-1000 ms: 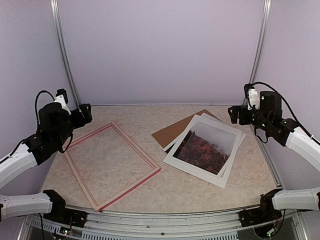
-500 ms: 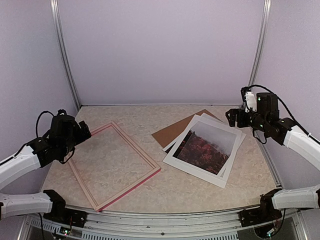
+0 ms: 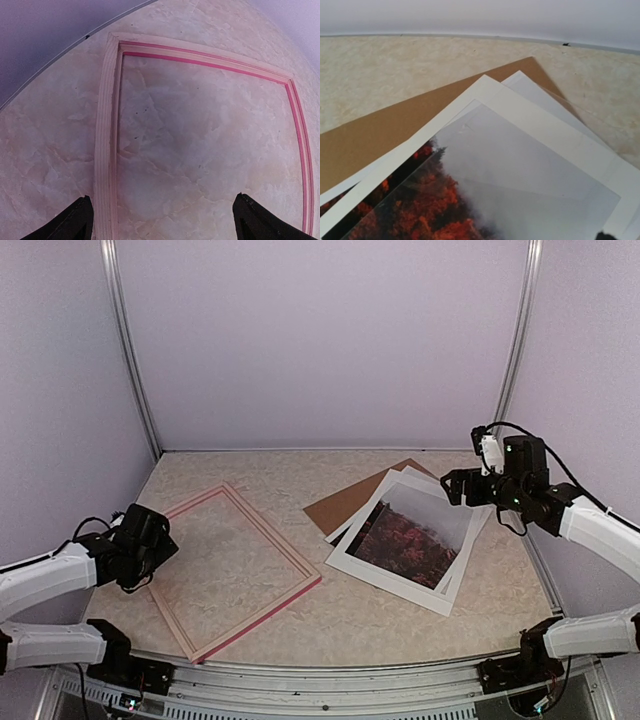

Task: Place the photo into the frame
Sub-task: Move the frame body to the center of the board.

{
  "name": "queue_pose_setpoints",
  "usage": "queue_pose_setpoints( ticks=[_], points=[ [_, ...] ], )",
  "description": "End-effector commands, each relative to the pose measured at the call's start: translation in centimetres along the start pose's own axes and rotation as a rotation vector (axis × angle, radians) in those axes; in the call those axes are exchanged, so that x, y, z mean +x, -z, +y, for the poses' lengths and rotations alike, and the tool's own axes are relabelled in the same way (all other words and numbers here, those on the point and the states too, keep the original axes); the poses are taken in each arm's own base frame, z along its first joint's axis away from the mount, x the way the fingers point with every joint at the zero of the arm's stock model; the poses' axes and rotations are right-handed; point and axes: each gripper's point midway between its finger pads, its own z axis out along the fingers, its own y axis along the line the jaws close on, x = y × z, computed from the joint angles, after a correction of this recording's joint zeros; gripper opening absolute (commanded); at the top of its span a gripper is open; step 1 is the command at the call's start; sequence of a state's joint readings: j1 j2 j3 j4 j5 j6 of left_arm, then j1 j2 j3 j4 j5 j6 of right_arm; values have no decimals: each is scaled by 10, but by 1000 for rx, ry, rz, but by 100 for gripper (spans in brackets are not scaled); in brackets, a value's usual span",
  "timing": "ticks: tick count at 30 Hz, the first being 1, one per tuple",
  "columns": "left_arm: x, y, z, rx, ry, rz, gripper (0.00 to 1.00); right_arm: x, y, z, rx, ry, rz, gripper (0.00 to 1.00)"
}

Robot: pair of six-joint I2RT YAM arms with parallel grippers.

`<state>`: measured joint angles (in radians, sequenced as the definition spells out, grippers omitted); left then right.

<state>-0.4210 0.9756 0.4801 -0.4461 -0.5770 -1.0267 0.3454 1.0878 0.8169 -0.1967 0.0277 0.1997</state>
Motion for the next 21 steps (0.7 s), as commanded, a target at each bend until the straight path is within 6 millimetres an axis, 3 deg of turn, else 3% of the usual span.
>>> queue_pose_setpoints(
  ticks=[1,10,16,21],
  points=[
    [13,-11,26,-69,57,25,96,4,-6,9,-37,-8,-3,100],
    [28,-31,45,-103,59,84,87,12,-14,8,-35,-12,16,99],
    [33,-42,40,-77,35,127,80,15,-15,8,-36,-16,20,100],
    [36,-49,27,-25,-2,156,65,14,-13,8,-36,-19,16,100]
  ],
)
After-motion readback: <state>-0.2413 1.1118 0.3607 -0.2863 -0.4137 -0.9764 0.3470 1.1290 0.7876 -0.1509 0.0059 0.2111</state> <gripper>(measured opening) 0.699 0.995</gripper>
